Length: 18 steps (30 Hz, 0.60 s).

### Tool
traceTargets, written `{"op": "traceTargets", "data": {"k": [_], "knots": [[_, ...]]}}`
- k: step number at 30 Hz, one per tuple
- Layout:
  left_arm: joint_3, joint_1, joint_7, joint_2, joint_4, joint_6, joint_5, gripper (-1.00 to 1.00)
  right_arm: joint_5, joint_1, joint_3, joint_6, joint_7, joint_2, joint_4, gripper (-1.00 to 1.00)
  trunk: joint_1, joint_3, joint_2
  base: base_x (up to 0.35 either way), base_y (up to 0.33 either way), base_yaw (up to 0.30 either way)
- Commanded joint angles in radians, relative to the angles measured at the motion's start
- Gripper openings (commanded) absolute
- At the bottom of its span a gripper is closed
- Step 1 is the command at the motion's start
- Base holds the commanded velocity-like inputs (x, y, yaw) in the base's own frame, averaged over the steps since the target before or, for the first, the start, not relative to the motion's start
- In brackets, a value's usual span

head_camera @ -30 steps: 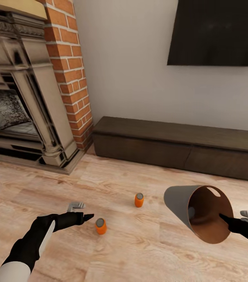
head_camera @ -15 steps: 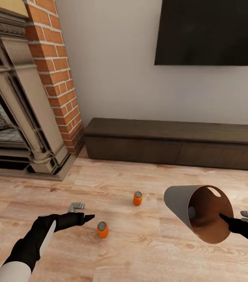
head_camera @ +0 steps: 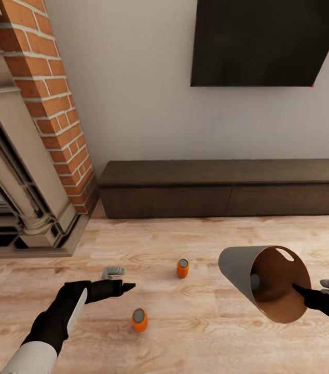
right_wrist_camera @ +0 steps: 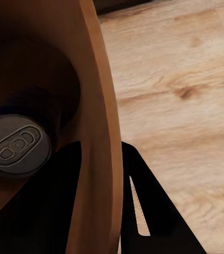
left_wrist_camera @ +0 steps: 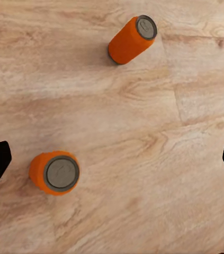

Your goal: Put the three can of soda from the living room inside the tash can in the kitchen.

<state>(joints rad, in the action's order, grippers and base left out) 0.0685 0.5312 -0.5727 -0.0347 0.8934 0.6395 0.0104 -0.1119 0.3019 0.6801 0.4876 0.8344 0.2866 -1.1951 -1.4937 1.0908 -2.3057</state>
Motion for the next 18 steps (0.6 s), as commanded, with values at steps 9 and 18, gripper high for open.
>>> {"op": "traceTargets", "data": {"k": [9,18], "knots": [[-0.005,0.115,0.264,0.064,-0.118,0.112,0.006,1.0,0.005,0.011,-0.004,0.084,0.002,0.022,-0.036,-1.0,0.0,0.0,0.0,0.058,0.057,-0.165],[-0.005,0.131,0.29,0.069,-0.149,0.13,0.01,1.0,-0.005,0.101,-0.047,0.311,0.005,0.121,-0.148,-1.0,0.0,0.0,0.0,0.003,0.003,-0.012]]}}
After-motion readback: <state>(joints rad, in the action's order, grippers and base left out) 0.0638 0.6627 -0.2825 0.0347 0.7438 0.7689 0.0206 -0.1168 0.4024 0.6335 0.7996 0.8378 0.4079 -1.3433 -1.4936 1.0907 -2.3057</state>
